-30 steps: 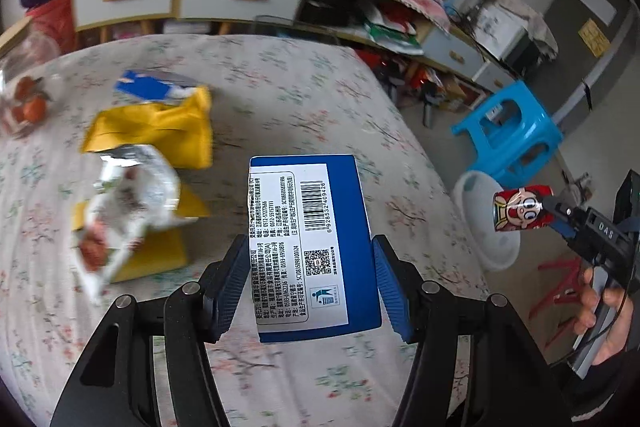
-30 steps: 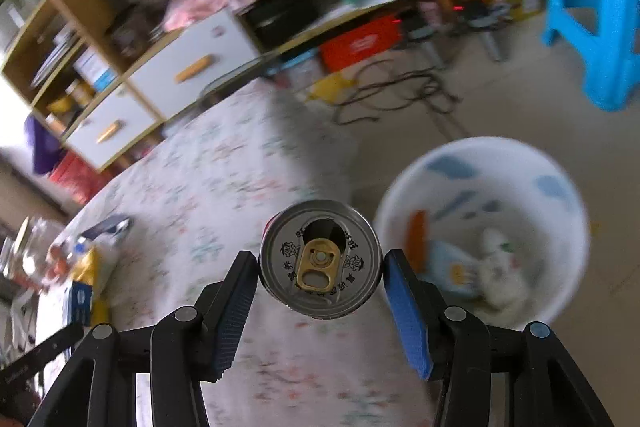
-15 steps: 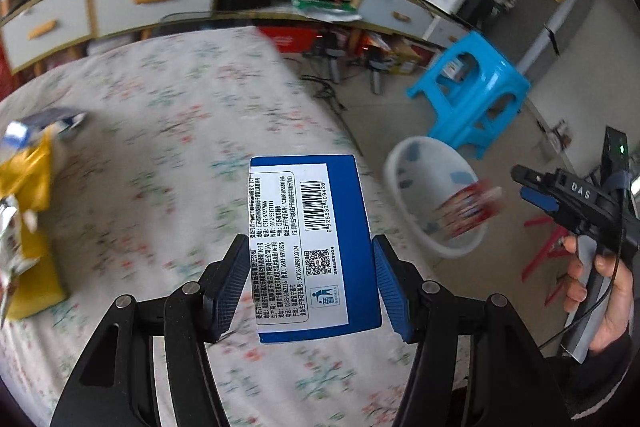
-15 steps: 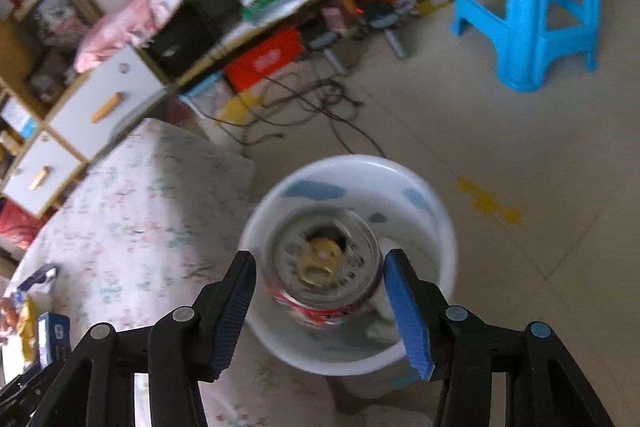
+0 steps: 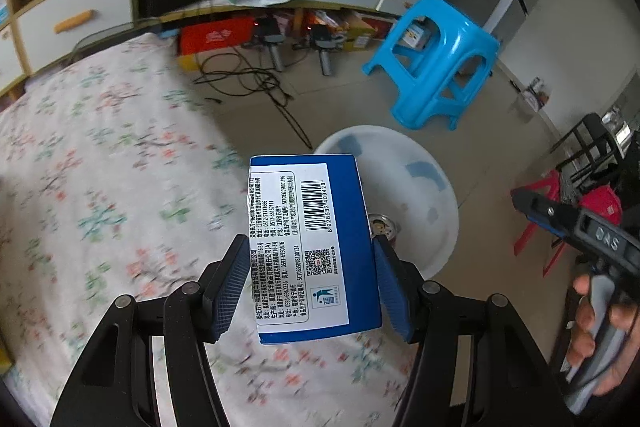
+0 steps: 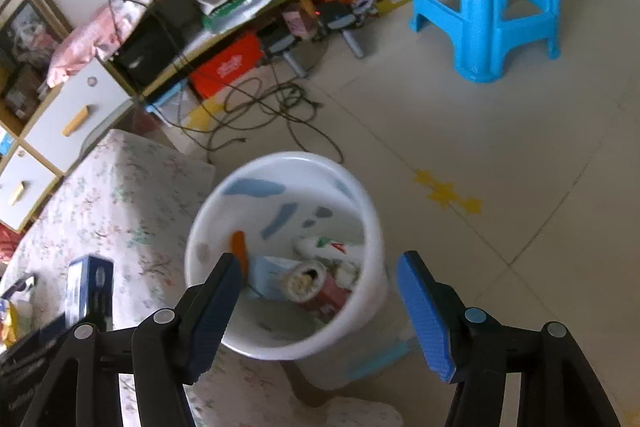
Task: Collect trash
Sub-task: 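Carry the red can to the white bin and release it with the right gripper, then lower the blue box into the bin and open the left gripper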
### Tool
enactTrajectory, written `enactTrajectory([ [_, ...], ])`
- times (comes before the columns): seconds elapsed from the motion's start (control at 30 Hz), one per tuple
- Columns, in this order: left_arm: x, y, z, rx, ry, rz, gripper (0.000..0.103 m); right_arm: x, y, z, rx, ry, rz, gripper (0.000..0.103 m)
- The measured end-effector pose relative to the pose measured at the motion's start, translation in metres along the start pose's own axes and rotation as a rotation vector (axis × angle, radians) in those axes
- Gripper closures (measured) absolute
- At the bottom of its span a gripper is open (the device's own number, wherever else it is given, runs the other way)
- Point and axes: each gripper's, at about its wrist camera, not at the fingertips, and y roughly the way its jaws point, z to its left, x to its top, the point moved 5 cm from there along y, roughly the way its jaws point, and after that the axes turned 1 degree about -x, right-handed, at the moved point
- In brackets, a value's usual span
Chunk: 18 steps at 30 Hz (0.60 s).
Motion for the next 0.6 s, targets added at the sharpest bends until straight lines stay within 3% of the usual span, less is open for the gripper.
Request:
enactTrajectory([
  [0.2, 0.013, 0.025, -0.019, -0.023, 0.033, 0.006, 0.038, -0.001, -0.001, -0.015, -0.020, 0.008, 0.009, 0.034],
  [0.33, 0.023, 0.031, -0.031, -0.039, 0.073, -0.033, 0.036, 0.001, -0.004, -0.018, -0.033, 0.010, -0.004, 0.034],
  [0.5, 0.029, 0.034, -0.033, -0.009, 0.093, -0.040, 0.015, 0.003, -0.006, -0.022, -0.040, 0.027, -0.010, 0.028],
  [0.6, 0.027, 0.031, -0.026, 0.043, 0.086, -0.040, 0.010, 0.003, -0.006, -0.022, -0.039, 0.026, -0.011, 0.028],
])
